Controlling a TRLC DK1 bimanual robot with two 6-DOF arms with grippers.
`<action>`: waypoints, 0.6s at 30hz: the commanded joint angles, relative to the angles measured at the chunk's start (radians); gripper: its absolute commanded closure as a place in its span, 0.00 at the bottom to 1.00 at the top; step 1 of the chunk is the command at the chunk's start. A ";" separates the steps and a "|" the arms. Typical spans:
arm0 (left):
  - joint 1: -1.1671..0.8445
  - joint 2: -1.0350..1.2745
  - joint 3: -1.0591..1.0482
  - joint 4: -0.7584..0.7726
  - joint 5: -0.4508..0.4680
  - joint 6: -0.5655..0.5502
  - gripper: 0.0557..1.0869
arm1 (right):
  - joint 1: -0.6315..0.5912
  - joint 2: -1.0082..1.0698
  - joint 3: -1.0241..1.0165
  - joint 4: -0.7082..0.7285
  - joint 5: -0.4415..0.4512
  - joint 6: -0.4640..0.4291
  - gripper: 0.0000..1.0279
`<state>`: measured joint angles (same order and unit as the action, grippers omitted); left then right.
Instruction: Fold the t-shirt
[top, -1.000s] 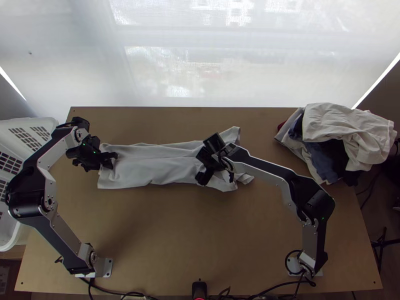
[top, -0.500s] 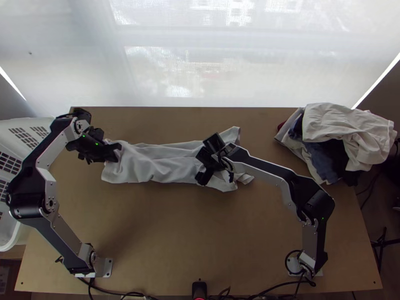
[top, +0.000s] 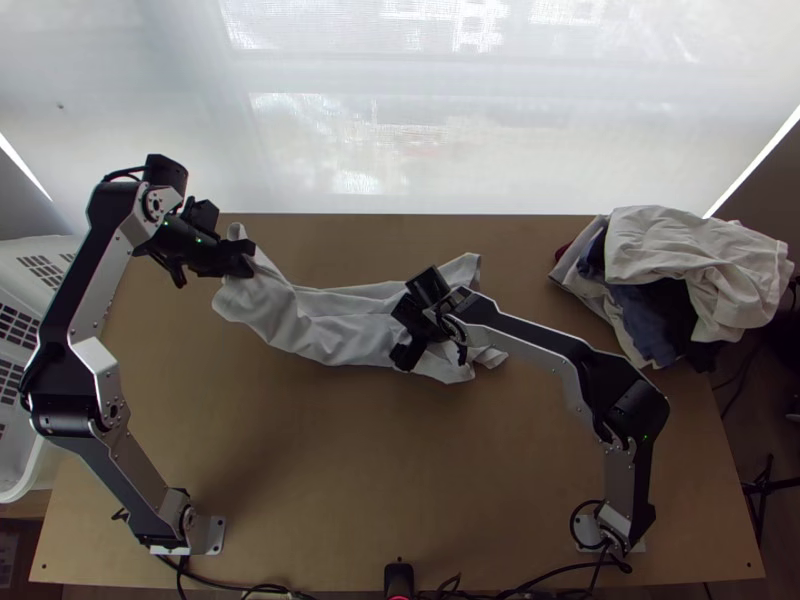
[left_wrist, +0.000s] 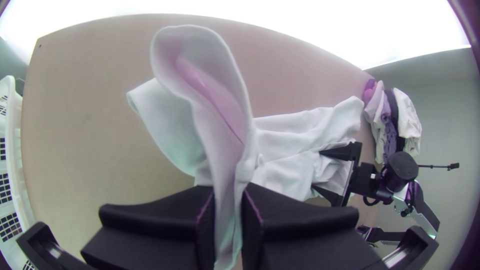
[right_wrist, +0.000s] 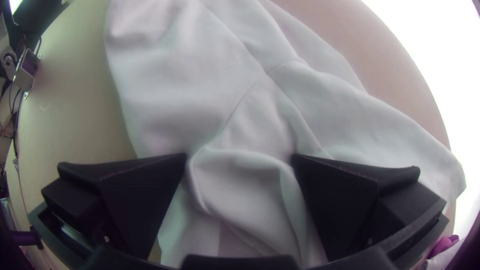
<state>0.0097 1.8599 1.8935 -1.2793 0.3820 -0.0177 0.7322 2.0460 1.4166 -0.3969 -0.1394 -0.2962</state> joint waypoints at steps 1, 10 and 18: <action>-0.059 0.015 0.199 -0.091 0.028 0.022 0.97 | 0.001 0.003 0.001 0.000 0.003 -0.001 0.04; -0.165 0.035 0.248 -0.091 0.064 0.030 0.97 | -0.001 0.000 0.001 -0.002 0.004 -0.006 0.04; -0.271 0.067 0.246 -0.023 0.074 -0.008 0.97 | -0.017 -0.126 0.004 -0.030 0.003 0.009 0.04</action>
<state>-0.1802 1.9038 2.1277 -1.3445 0.4488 -0.0010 0.7284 2.0178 1.4174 -0.4091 -0.1310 -0.2989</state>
